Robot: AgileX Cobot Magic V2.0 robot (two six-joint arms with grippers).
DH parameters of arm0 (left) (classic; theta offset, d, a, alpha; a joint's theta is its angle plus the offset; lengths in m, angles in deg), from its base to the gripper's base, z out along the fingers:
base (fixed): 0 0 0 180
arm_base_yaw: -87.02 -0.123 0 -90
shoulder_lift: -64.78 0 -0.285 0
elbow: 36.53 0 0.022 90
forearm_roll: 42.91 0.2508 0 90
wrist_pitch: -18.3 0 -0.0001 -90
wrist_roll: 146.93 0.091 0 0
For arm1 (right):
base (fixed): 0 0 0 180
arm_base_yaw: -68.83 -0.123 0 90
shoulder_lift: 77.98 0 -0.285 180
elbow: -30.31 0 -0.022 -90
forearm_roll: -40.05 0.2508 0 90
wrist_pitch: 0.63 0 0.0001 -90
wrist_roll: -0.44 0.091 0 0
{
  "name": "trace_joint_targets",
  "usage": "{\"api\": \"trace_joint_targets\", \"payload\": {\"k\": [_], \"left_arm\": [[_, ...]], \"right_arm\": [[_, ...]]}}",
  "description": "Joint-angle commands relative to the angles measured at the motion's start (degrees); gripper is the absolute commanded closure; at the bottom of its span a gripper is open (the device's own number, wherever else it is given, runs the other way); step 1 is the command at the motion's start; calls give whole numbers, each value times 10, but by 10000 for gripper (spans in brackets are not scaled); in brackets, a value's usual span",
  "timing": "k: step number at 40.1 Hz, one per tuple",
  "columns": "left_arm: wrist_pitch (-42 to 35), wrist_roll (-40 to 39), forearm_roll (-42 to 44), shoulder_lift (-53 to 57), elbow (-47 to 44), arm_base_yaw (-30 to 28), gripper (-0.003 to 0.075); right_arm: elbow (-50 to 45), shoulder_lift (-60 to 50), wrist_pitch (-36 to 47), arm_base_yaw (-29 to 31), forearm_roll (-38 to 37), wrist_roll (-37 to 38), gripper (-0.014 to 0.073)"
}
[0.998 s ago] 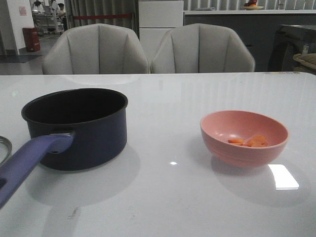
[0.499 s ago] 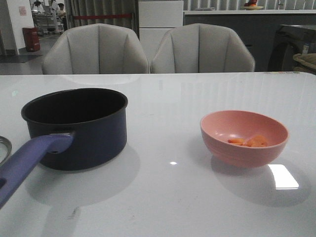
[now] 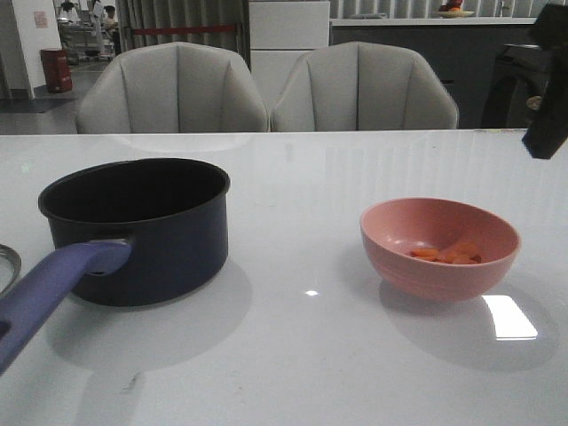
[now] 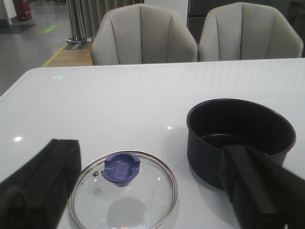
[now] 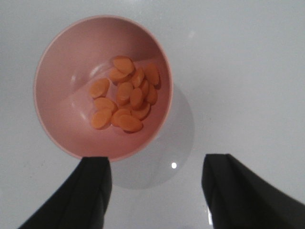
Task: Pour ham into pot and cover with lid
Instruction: 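Grasp the rim of the pink bowl with the right gripper and lift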
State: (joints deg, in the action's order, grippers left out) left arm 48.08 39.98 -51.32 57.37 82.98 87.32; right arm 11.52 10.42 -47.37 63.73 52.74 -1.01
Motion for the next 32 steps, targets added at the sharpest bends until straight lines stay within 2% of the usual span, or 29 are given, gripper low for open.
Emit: {"api": "trace_joint_targets", "payload": {"k": [1, 9, 18, 23, 25, 27, 32], "left_arm": [[-44, -1, -4, 4, 16, 4, 95], [-44, -1, -4, 4, 16, 4, 95], [-44, -1, -4, 4, 16, 4, 95], [-44, -1, -4, 4, 16, 4, 95], [-44, -1, -4, 4, 16, 4, 95], [-44, -1, -4, 4, 16, 4, 95], [-44, -1, -4, 4, 16, 4, 95]], "right_arm": [[63, 39, -14, 1, 6, -7, 86], [113, 131, -24, 12, 6, -10, 86], [125, 207, -13, 17, 12, -13, 86], [126, 240, -2, 17, 42, -34, 90], [126, 251, 4, 17, 54, -46, 120], [126, 258, 11, 17, 66, -56, 187], [130, 260, 33, 17, 91, -77, 474]]}}
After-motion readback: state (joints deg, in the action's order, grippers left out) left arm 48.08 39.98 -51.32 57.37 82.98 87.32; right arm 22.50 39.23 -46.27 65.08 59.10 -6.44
